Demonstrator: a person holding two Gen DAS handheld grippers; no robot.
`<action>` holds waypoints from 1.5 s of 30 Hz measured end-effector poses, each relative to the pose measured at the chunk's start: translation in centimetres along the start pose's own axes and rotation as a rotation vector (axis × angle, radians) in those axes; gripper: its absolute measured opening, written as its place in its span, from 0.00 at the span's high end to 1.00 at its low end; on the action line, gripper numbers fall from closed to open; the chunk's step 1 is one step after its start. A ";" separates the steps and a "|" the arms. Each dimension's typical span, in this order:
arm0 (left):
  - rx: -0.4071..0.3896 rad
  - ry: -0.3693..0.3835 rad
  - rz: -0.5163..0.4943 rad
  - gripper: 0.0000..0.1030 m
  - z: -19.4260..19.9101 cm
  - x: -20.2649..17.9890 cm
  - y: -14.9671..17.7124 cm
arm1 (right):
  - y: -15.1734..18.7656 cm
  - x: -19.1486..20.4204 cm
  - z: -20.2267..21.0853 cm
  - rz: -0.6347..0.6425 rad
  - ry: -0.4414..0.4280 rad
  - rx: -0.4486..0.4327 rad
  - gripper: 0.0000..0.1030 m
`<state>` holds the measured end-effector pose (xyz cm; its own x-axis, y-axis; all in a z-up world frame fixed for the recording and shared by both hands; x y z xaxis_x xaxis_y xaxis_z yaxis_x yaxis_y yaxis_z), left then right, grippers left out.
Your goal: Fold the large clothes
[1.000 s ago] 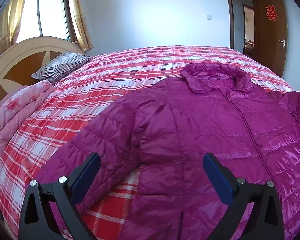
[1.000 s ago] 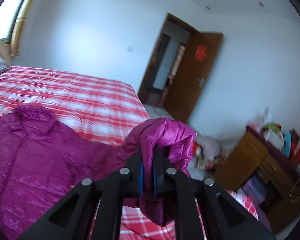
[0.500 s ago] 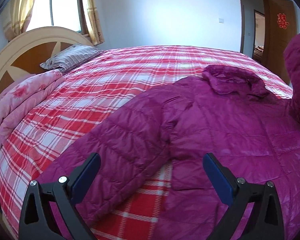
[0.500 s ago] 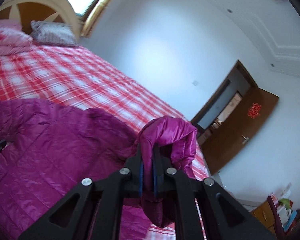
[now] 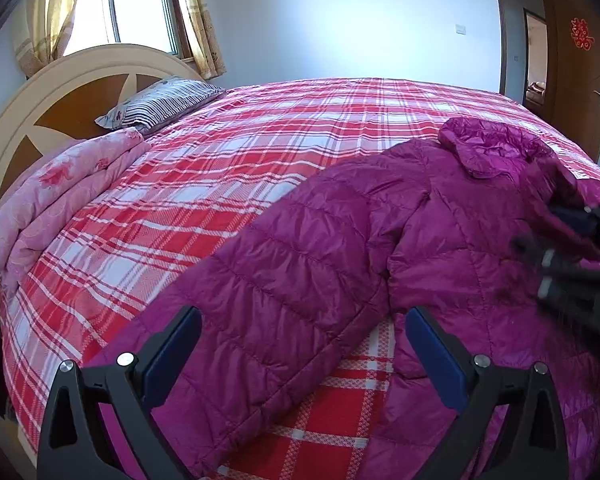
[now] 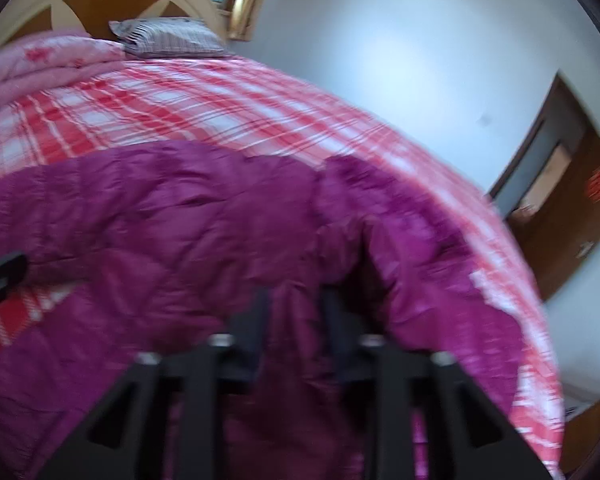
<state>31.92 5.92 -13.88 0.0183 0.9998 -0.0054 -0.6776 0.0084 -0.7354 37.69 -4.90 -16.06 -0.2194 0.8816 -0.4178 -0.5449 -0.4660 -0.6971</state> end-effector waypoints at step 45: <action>0.155 0.199 -0.017 0.01 -15.2 -15.3 -5.9 | 7.6 -21.4 -4.8 -0.604 0.110 0.230 0.55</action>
<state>46.83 -9.66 -19.78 0.1643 0.9767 -0.1383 -0.7806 0.0430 -0.6235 42.13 -27.64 -15.17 0.2565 0.9648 -0.0573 -0.7080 0.1472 -0.6907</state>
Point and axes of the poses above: each gripper's, at about its wrist camera, not at the fingertips, and z roughly against the way its jaws point, x to its left, y to its underside, the point moved 1 cm from there along -z, roughly the way its jaws point, and after that the axes turned 11 degrees about y, right-handed, at the moved point
